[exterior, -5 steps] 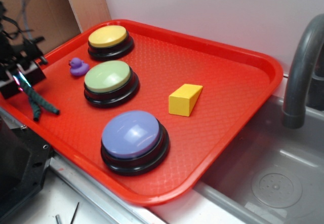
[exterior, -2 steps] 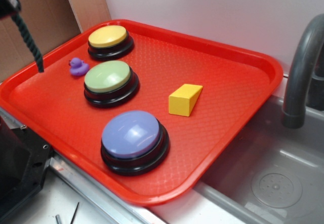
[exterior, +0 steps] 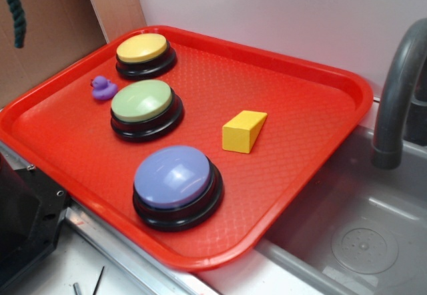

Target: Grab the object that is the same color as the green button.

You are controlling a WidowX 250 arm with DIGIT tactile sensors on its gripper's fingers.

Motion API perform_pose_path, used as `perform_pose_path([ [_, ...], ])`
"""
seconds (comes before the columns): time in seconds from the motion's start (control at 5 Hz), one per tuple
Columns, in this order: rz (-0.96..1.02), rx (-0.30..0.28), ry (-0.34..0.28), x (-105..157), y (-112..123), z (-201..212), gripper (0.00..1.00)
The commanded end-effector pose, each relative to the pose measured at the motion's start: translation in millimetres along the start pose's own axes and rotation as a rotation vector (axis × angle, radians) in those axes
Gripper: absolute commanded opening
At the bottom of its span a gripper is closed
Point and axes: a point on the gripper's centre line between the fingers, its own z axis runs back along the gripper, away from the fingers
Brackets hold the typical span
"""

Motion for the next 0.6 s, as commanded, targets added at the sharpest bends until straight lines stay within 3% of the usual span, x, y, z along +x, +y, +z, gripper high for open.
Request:
perform_pose_path([
  [0.0, -0.180, -0.013, -0.021, 1, 10, 4, 0.00],
  [0.2, -0.192, 0.034, -0.013, 8, 12, -3, 0.00],
  [0.4, -0.183, 0.023, 0.010, 10, 12, -7, 0.00],
])
